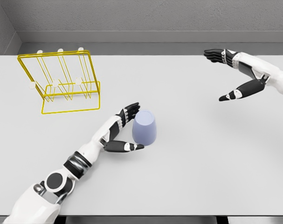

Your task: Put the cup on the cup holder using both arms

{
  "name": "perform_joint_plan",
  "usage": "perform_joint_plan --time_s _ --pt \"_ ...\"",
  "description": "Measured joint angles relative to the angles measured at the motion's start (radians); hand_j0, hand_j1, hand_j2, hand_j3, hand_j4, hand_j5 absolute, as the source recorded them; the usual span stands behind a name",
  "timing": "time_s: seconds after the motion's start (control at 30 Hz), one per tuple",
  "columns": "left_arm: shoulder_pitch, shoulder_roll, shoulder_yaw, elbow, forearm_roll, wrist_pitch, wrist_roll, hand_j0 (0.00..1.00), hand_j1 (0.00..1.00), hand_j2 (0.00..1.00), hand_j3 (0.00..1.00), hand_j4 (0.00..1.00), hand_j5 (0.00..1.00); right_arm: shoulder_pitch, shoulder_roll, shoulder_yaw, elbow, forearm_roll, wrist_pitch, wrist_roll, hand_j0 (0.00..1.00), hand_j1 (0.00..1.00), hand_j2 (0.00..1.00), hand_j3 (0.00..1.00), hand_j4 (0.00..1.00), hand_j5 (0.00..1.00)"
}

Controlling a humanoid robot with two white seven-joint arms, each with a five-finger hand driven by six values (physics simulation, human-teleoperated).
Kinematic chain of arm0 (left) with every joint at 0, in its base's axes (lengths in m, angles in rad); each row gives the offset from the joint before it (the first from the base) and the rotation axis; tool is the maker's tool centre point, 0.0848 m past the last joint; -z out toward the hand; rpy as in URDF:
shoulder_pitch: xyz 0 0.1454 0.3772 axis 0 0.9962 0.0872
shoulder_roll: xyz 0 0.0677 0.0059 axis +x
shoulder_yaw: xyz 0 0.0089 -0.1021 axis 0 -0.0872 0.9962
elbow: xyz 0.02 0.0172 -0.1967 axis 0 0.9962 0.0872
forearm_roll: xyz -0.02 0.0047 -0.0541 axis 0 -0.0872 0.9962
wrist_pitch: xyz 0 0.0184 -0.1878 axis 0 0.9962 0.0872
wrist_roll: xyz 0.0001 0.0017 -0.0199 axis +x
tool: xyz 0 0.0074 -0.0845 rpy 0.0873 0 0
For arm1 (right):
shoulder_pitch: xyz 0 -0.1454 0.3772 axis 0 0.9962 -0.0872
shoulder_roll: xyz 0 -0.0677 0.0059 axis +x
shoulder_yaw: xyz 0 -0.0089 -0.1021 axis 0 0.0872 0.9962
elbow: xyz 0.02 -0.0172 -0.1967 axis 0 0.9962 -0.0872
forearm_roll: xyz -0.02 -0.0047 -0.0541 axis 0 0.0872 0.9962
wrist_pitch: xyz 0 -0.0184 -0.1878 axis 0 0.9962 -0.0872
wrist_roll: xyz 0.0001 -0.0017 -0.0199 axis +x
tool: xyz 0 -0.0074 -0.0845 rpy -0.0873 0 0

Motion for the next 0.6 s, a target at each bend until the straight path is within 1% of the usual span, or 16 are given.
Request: perform_joint_plan --time_s 0.2,0.4,0.6 --pt "0.000 -0.011 0.000 0.001 0.000 0.031 0.000 1.00 1.00 1.00 1.00 1.00 1.00 0.003 0.000 0.001 0.007 0.000 0.004 0.000 1.00 1.00 1.00 1.00 1.00 1.00" --pt "-0.002 -0.024 -0.001 0.001 0.000 0.038 0.000 1.00 1.00 1.00 1.00 1.00 1.00 0.000 0.006 0.005 0.045 0.002 0.006 0.000 1.00 1.00 1.00 1.00 1.00 1.00" --pt "-0.003 -0.033 -0.003 0.004 0.000 0.039 0.000 1.00 1.00 1.00 1.00 1.00 1.00 -0.003 0.008 0.005 0.061 0.002 0.005 0.000 1.00 1.00 1.00 1.00 1.00 1.00"
